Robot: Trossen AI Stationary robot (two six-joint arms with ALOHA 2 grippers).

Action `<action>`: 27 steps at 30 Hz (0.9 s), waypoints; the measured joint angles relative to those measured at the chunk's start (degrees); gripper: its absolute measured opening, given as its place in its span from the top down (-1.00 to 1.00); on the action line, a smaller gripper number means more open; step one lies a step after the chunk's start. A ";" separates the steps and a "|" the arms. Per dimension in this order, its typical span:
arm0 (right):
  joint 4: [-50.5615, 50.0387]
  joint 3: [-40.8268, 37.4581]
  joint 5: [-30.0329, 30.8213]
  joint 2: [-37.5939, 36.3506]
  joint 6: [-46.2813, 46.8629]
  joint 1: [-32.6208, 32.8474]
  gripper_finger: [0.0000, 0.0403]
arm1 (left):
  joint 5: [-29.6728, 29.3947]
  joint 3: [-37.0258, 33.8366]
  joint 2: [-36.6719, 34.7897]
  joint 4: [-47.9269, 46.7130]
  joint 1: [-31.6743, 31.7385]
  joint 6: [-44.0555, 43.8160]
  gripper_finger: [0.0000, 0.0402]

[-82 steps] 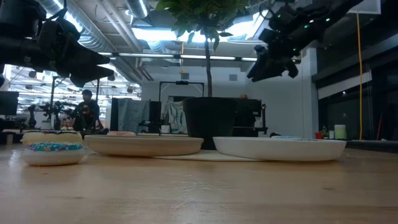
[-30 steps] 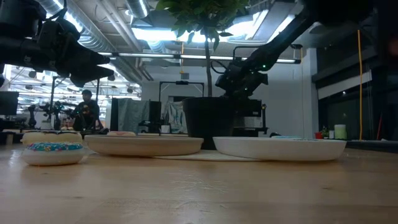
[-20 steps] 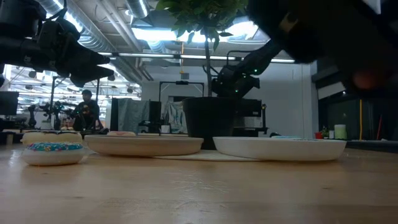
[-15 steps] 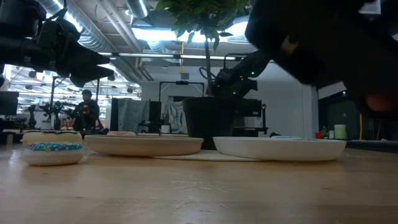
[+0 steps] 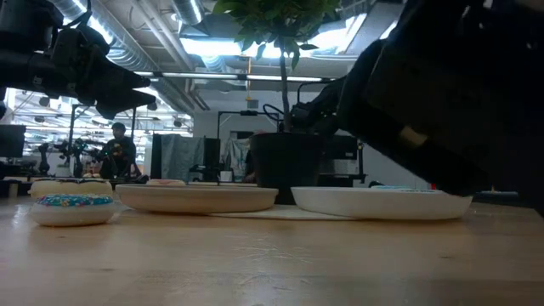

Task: Pick & Place donuts
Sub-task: Put the top small dark blue donut on the white plate

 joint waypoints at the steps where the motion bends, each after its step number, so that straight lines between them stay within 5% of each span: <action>1: -0.07 -0.01 0.00 0.11 0.03 0.04 -0.12 | 0.00 0.00 0.00 0.00 0.00 0.00 -0.30; 27: -2.34 -0.02 1.95 0.67 0.04 0.54 -0.11 | 0.00 0.02 0.00 0.00 0.00 -0.01 -0.30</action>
